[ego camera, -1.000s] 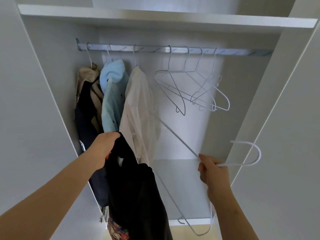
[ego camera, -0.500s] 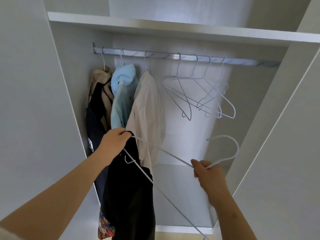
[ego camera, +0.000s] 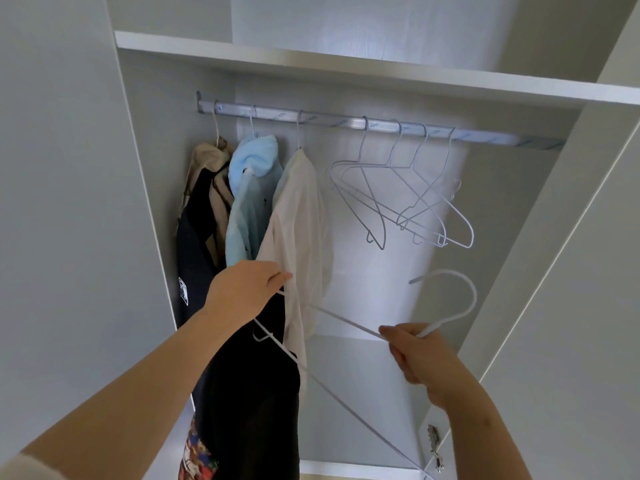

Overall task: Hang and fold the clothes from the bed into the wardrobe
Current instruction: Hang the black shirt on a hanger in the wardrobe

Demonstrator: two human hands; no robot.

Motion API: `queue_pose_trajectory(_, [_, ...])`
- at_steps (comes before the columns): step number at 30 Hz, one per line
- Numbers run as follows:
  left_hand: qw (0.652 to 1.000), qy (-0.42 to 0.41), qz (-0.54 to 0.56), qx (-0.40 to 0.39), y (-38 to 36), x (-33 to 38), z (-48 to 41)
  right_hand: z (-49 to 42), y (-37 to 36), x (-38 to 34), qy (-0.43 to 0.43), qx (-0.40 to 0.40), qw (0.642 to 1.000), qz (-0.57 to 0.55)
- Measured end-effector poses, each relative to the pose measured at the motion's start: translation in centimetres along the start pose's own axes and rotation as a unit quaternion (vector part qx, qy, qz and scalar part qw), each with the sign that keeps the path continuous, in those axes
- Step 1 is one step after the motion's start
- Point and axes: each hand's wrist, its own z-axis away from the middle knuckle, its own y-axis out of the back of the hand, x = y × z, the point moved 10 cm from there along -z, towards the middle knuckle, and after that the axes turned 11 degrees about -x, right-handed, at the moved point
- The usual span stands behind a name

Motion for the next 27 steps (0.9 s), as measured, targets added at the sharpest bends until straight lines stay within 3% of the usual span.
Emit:
queue_pose_trajectory(7, [0.974, -0.147, 0.142, -0.1, -4.4, 7.2, 2.4, -1.1, -3.8, -0.1, -0.02, -0.01, 0.999, 0.047])
queue_pose_trajectory(12, [0.933, -0.155, 0.301, -0.123, -6.3, 8.6, 3.0, -1.0, -3.7, 0.7, -0.028, 0.062, 0.998, 0.012])
queue_pose_trajectory(15, [0.955, -0.192, 0.182, -0.135, -6.3, 8.9, 3.3, -0.8, -2.9, 1.0, -0.017, 0.093, 0.995, -0.016])
queue_pose_trajectory(17, [0.97, -0.231, 0.037, -0.059, -4.7, 9.1, 3.4, -1.0, -2.5, 1.0, -0.009, 0.1, 0.994, -0.044])
queue_pose_trajectory(19, [0.97, -0.235, -0.04, 0.041, -2.4, 8.8, 3.4, -1.1, -2.1, 0.5, 0.003, 0.095, 0.994, -0.053])
queue_pose_trajectory(21, [0.967, -0.236, -0.025, 0.092, -0.7, 8.6, 3.3, -1.2, -1.7, -0.3, 0.024, 0.085, 0.995, -0.05])
queue_pose_trajectory(24, [0.97, -0.231, -0.013, 0.072, -0.5, 9.0, 2.8, -1.2, -0.9, -1.4, 0.048, 0.074, 0.995, -0.045])
queue_pose_trajectory(27, [0.97, -0.217, -0.041, 0.101, -0.3, 10.1, 2.9, -1.1, -0.7, -1.9, 0.05, 0.07, 0.995, -0.05])
